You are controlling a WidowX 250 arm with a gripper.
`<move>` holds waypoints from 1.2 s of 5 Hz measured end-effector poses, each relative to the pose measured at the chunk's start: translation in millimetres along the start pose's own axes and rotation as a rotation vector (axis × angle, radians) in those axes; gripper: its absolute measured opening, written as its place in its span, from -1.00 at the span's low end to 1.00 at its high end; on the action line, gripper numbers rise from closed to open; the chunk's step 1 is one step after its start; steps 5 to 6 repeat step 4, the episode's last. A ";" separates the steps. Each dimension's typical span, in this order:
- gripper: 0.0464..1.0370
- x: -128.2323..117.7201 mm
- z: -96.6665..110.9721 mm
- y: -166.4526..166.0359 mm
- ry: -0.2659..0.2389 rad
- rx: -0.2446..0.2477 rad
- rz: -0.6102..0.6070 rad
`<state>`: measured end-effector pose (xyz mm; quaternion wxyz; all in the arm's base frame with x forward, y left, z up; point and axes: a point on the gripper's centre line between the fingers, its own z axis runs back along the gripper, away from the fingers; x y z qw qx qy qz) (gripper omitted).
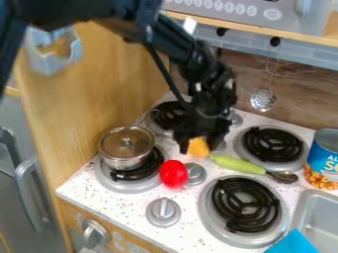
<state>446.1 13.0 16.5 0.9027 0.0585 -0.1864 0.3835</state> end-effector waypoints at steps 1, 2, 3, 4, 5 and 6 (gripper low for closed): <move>0.93 6.9 52.9 -6.9 0.028 -0.103 -0.086; 0.93 -12.2 107.9 -4.5 0.195 -0.179 -0.276; 0.93 -37.9 136.7 8.0 0.330 -0.067 -0.475; 0.93 -70.7 143.9 45.8 0.319 0.004 -0.578; 0.93 -70.7 143.9 45.8 0.319 0.004 -0.578; 0.93 -70.7 143.9 45.8 0.319 0.004 -0.578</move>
